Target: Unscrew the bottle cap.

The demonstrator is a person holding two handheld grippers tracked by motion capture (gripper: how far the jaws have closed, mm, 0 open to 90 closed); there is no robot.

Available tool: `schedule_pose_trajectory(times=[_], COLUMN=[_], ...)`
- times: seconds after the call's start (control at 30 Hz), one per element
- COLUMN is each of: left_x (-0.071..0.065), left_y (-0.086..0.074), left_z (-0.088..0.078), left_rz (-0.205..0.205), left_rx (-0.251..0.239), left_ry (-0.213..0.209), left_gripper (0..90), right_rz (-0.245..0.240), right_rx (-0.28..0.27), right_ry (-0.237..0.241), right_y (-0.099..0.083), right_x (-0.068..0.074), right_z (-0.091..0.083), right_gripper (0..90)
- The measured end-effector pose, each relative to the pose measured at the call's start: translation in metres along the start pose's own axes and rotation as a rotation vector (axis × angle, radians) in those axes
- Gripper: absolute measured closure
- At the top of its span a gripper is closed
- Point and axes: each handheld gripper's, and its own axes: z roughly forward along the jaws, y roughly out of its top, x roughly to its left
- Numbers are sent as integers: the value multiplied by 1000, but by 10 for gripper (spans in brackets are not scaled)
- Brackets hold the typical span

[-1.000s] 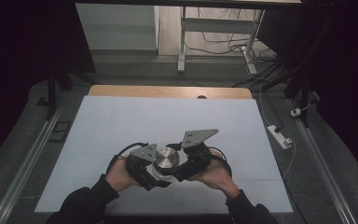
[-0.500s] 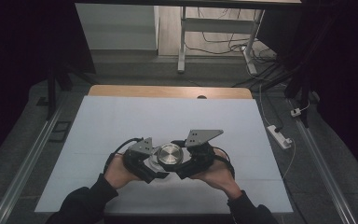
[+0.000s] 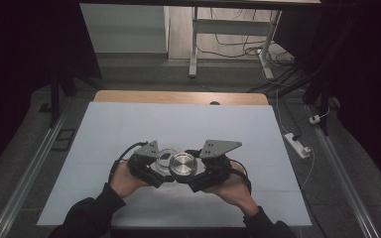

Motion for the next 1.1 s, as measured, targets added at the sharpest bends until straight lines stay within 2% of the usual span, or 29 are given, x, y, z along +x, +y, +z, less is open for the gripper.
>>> schedule_pose_trajectory(times=[0.2,0.3,0.6,1.1], left_x=[3,5,11,15], left_y=[0,1,2,11], left_z=[0,-1,-1,1], left_rz=[-9,-15,-32,-23], left_rx=[-4,-8,-23,-31], left_ry=[10,17,32,51], left_gripper=[154,154,154,154], right_rz=[-5,8,-3,-13], right_rx=[8,0,-2,32], right_ry=[-19,-19,-25,-24], right_y=[-4,-7,-16,-35], right_x=[5,7,14,25], right_z=[1,0,-2,2], right_gripper=[181,180,181,181])
